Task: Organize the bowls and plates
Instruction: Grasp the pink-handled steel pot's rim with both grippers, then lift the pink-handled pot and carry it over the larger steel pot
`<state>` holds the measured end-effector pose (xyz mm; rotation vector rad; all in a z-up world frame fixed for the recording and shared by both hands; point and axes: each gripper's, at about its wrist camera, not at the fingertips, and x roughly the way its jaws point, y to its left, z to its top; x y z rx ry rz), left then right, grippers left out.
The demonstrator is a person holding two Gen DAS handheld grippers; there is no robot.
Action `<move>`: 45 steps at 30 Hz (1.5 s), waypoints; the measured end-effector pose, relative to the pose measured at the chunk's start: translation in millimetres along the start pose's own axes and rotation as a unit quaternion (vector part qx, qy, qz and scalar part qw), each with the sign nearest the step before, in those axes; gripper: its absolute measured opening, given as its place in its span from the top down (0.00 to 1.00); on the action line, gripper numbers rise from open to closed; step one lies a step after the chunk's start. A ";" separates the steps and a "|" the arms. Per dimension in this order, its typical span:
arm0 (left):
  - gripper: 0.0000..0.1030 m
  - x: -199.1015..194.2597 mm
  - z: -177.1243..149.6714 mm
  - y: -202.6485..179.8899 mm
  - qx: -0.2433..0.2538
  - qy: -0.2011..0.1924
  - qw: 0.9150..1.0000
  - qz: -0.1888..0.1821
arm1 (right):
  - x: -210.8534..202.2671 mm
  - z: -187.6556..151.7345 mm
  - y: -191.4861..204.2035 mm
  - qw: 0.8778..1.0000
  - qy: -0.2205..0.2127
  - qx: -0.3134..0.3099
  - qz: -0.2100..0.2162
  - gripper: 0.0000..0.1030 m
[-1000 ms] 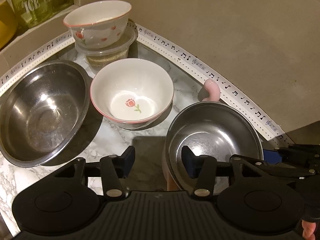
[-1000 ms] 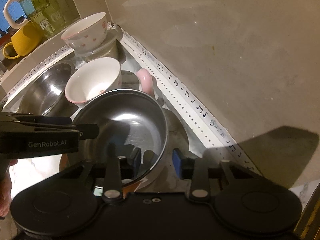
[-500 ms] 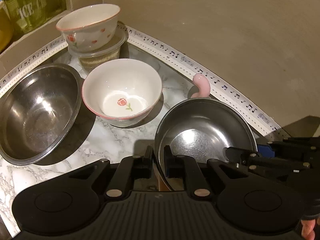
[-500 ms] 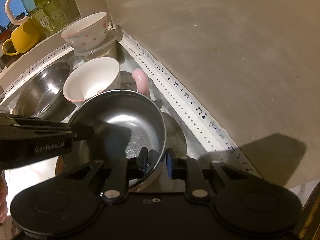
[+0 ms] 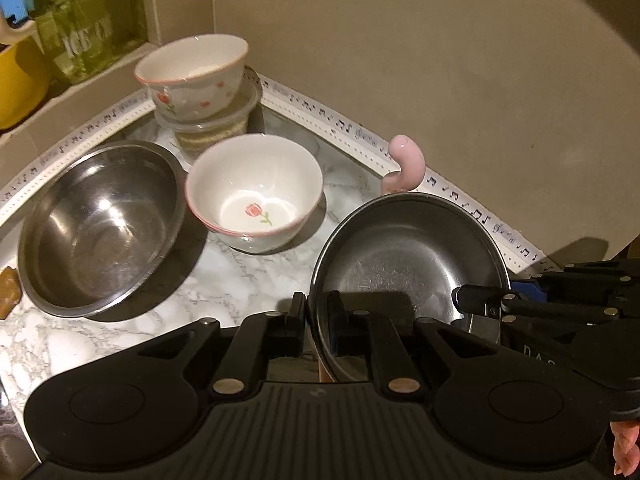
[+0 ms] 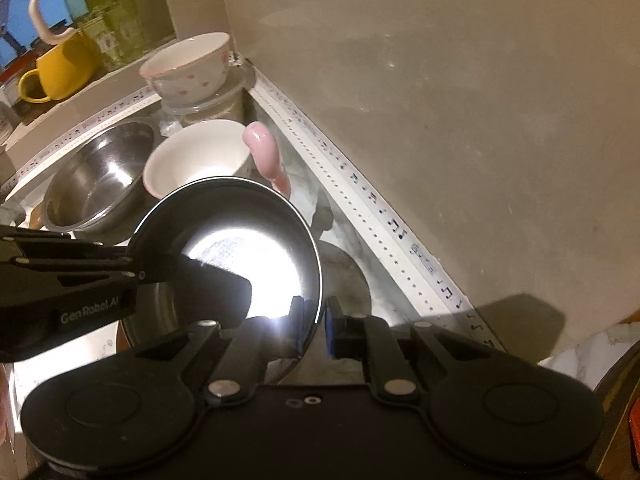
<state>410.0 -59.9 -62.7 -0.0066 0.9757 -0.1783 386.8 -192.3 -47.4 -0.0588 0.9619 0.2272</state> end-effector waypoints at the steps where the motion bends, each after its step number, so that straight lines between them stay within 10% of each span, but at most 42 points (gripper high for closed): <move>1: 0.90 -3.7 0.8 1.4 -0.002 -0.003 1.000 0.001 | -1.8 1.3 1.6 1.000 -0.001 -0.001 0.002 0.89; 26: 0.90 -66.0 43.0 112.4 -0.042 -0.035 0.991 0.122 | 2.4 85.1 109.7 0.992 -0.026 -0.083 0.089 0.90; 45: 0.90 -3.3 67.9 172.1 -0.025 0.007 0.983 0.184 | 79.4 128.3 167.5 0.990 0.019 -0.101 0.100 0.90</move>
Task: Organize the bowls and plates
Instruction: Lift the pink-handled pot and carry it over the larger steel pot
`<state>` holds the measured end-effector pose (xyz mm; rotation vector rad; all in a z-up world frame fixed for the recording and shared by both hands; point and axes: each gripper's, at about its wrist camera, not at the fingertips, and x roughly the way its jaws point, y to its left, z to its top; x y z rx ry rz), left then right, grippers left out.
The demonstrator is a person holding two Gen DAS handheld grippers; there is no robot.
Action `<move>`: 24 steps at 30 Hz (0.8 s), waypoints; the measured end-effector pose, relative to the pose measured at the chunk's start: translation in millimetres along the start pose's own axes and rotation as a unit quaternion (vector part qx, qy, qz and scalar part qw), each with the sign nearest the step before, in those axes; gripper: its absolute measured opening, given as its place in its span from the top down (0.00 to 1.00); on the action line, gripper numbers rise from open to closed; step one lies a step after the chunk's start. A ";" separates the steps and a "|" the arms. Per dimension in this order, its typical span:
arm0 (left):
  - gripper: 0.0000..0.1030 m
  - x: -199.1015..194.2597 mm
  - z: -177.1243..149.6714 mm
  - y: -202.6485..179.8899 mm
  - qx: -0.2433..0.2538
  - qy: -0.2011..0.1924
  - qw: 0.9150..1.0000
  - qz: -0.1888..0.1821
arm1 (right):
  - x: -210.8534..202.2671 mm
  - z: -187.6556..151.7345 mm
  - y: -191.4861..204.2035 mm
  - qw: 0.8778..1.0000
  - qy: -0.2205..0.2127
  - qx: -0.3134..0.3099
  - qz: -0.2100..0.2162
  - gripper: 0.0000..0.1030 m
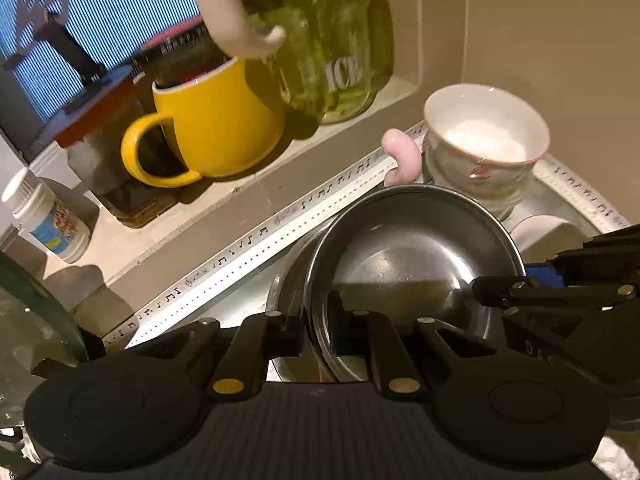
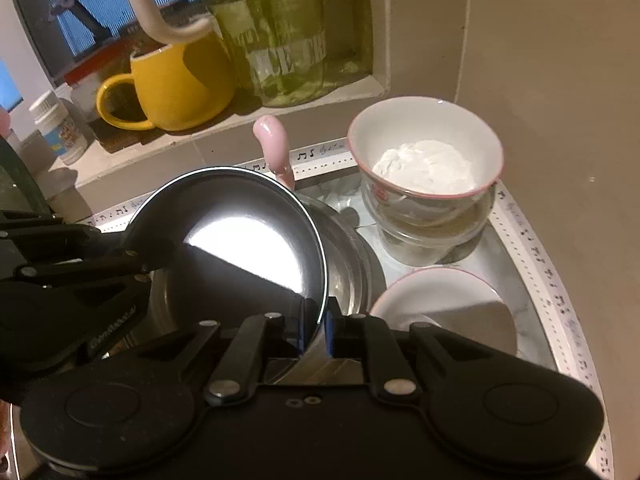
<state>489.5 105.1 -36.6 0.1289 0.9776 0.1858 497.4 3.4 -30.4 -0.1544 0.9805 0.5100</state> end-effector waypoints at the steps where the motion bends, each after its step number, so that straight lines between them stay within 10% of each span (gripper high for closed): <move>1: 0.90 4.8 0.2 1.1 0.001 0.003 1.000 0.001 | 3.9 1.3 0.4 1.000 0.003 -0.002 -0.001 0.90; 24: 0.90 50.0 -3.5 -3.3 0.048 0.044 0.998 -0.003 | 40.7 -0.5 13.0 0.995 0.075 -0.065 -0.007 0.83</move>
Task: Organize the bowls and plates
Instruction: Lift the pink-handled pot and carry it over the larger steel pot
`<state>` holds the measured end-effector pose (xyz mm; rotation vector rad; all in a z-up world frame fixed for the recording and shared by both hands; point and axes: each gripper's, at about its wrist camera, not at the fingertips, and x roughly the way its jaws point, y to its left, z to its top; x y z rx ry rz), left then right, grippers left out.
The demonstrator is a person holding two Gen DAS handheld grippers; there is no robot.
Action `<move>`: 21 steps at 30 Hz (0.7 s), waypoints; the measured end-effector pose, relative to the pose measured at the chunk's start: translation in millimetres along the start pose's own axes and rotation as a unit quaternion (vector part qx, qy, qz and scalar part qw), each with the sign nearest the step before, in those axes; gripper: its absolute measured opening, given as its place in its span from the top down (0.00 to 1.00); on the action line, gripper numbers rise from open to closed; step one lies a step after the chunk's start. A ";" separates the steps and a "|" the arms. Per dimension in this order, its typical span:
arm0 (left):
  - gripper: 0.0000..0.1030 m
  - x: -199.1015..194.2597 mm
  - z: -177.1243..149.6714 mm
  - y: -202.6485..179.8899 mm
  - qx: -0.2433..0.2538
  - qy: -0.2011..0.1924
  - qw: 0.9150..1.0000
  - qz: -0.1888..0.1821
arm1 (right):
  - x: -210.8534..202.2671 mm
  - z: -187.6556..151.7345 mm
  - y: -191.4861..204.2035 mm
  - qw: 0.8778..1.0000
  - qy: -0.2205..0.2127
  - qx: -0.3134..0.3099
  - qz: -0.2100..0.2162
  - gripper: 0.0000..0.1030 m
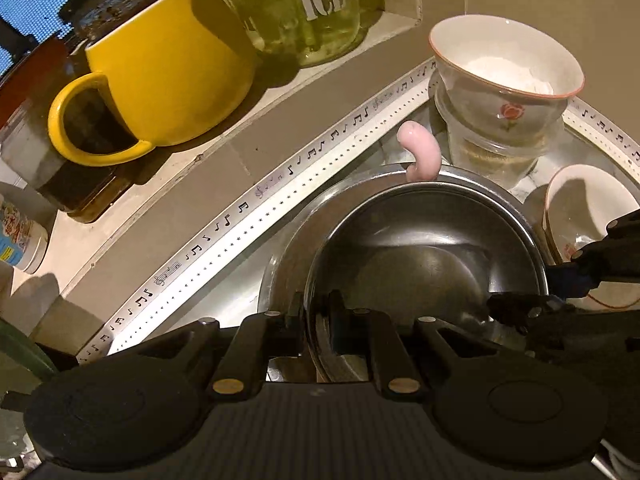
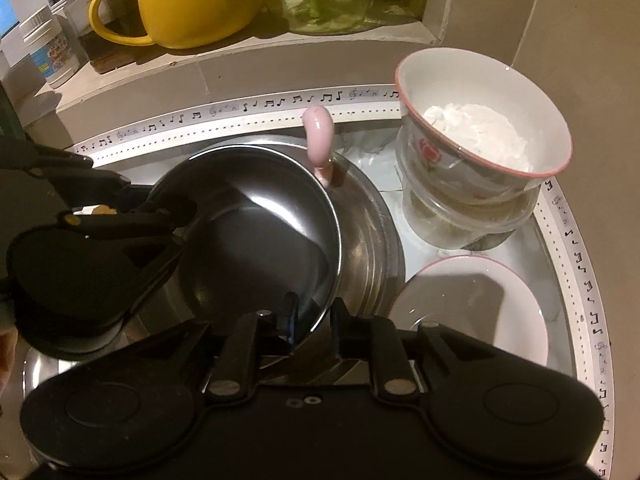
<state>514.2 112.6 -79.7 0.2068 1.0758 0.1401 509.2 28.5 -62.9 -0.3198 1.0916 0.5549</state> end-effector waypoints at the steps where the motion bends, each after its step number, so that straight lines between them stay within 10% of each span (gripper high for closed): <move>1: 0.90 0.7 0.9 0.5 0.002 0.003 1.000 -0.003 | 0.4 0.8 -0.5 1.000 0.004 0.001 0.003 0.82; 21: 0.85 3.9 -2.7 11.6 -0.025 0.021 0.999 -0.023 | -14.0 -3.3 -11.3 0.999 -0.008 0.031 0.027 0.59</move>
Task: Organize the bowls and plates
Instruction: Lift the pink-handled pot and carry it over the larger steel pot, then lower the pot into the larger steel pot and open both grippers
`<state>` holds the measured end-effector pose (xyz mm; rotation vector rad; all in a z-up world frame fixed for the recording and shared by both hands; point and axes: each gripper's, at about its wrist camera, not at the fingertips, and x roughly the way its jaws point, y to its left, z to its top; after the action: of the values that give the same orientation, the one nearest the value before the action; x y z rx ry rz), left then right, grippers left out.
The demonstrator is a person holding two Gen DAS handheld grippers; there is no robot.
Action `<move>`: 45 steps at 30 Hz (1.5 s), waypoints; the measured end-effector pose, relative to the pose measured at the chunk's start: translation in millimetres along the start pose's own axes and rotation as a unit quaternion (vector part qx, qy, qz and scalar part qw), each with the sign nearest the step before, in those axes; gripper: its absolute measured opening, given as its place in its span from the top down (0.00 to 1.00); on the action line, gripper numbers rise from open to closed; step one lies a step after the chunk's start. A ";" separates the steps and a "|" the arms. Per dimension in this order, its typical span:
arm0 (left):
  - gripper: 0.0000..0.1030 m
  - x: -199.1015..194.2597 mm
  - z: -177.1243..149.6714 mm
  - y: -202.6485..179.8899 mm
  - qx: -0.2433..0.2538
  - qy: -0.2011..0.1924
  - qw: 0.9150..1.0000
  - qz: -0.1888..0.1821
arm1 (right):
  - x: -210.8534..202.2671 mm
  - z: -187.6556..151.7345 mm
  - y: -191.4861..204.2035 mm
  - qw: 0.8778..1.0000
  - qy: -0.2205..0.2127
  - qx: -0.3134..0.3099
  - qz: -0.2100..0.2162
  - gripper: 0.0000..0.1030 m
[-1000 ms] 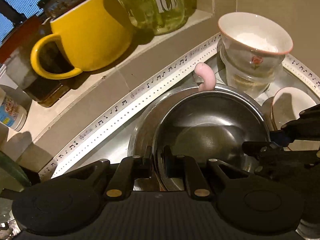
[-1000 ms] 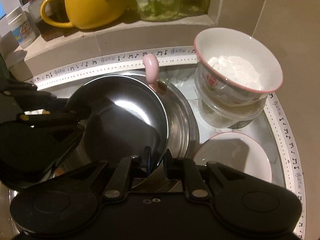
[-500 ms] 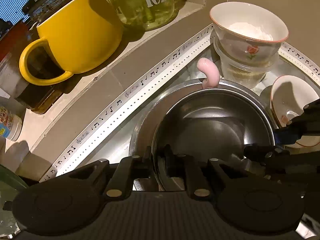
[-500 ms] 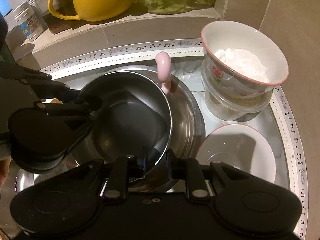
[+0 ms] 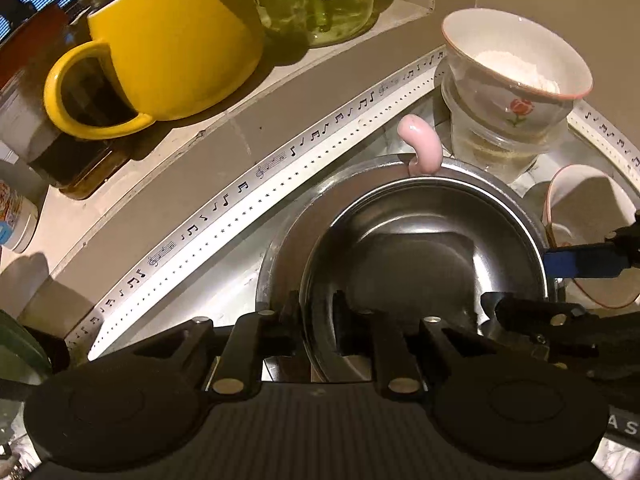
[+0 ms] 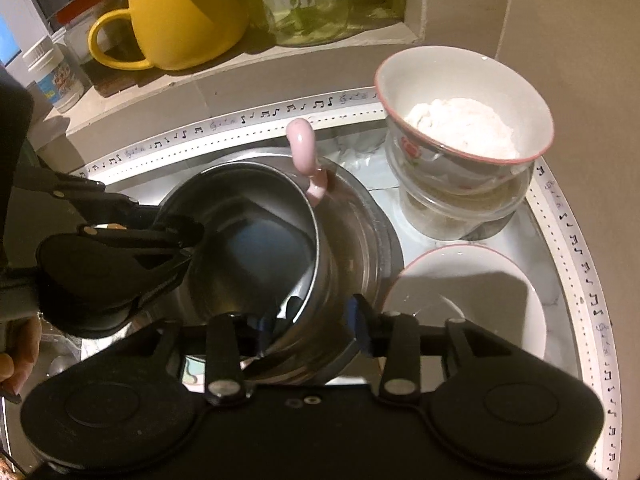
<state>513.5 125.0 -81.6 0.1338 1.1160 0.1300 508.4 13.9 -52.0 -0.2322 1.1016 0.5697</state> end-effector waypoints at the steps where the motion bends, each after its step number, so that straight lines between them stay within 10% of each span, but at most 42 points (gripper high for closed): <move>1: 0.84 -2.1 -0.2 1.2 -0.004 -0.001 1.000 -0.002 | -2.2 -0.9 -0.6 1.000 -0.003 0.002 -0.001 0.58; 11: 0.47 -39.2 -5.4 -5.5 -0.003 -0.037 0.999 -0.016 | -32.3 -10.2 -6.5 0.999 -0.031 0.010 0.015 0.52; 34: 0.23 -127.4 -34.9 -44.8 0.011 -0.126 0.990 -0.068 | -119.7 -75.0 -46.7 0.996 -0.079 0.030 -0.004 0.21; 45: 0.22 -115.1 -4.2 -75.2 -0.007 -0.100 0.988 -0.114 | -121.5 -104.3 -73.3 0.993 -0.084 0.076 -0.015 0.07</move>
<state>462.6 31.4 5.5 0.0061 0.9216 -0.0783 427.6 -132.8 2.3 -0.0671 0.9704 0.4684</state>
